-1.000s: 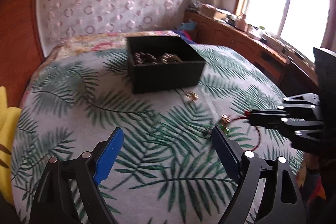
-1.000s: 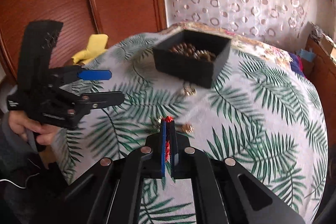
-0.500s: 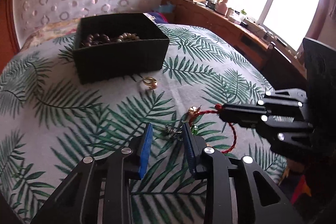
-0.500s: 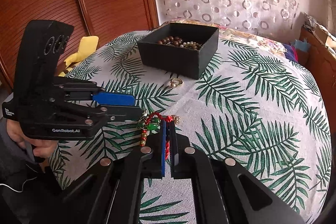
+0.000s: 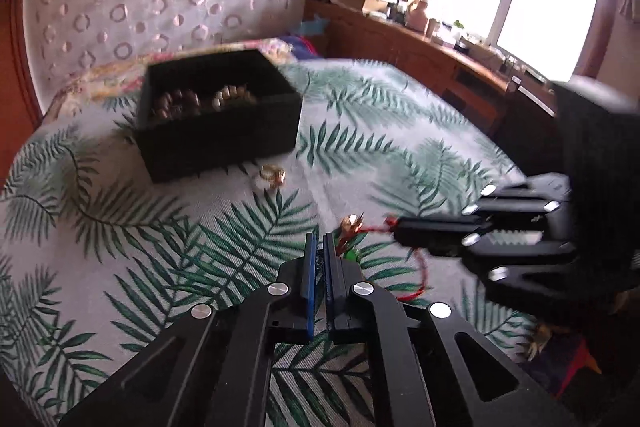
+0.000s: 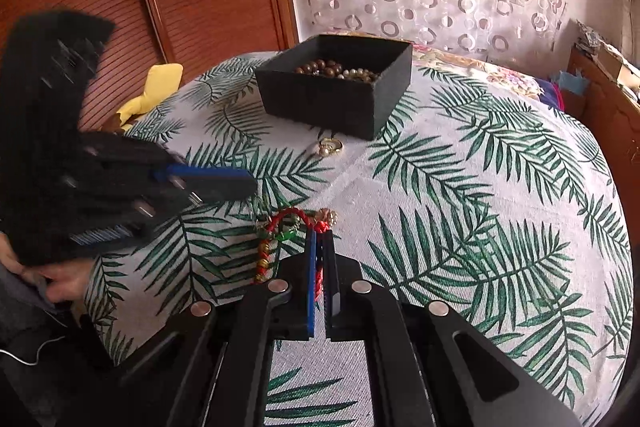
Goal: Organize jewelry
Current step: 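Grasp the green jade pendant chain with the left tool while the right tool holds the red bracelet, then carry the jade chain and red bracelet into the box and open both tools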
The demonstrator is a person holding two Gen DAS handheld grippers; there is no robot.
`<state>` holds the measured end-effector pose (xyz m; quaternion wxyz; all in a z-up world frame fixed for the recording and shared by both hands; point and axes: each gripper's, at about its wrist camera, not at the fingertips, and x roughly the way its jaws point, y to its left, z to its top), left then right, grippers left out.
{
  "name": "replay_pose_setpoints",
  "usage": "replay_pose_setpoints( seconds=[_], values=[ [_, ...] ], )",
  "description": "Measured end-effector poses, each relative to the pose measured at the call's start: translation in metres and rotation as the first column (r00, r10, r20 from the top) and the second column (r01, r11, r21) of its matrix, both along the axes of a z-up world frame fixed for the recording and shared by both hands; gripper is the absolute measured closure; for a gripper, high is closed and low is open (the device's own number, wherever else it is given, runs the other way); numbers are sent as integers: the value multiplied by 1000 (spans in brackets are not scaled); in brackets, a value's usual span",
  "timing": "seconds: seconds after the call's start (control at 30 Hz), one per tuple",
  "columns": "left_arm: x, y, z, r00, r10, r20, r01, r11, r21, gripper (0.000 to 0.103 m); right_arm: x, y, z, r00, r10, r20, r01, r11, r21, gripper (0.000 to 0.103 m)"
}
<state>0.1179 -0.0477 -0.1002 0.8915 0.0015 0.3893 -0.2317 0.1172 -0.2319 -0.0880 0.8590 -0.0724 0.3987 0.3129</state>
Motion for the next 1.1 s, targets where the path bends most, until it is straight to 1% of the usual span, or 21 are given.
replay_pose_setpoints(
  seconds=[0.07, 0.2, 0.37, 0.5, 0.57, 0.6, 0.8, 1.1],
  values=[
    [-6, 4, 13, 1000, 2, 30, -1, 1000, -14, 100, 1, 0, -2, 1000, -1, -4, 1, 1000, -1, 99],
    [-10, 12, 28, 998, 9, 60, -8, 1000, -26, 101, 1, -2, -2, 1000, -8, -1, 8, 1000, -3, 99],
    [-15, 19, 49, 996, 9, 90, -1, 996, -92, 101, 4, -1, -4, 1000, -11, -14, 11, 1000, 0, 99],
    [-17, 21, 65, 993, 11, 120, 4, 992, -123, 101, 3, 2, -6, 1000, -4, -15, 3, 1000, -4, 99],
    [-17, 23, 74, 992, 5, 124, 15, 987, -159, 101, 5, 3, -6, 1000, -5, -18, 5, 1000, -2, 99],
    [-17, 24, 78, 992, 5, 130, 16, 986, -163, 101, 5, 4, -6, 1000, -5, -18, 5, 1000, 2, 99],
    [-14, 27, 96, 983, 30, 179, -5, 990, -140, 100, 6, 6, 3, 1000, 6, 3, -6, 1000, 19, 99],
    [3, 33, 103, 974, 75, 213, -57, 994, -90, 100, 13, 7, 41, 996, 14, 88, -18, 999, 49, 99]
  ],
)
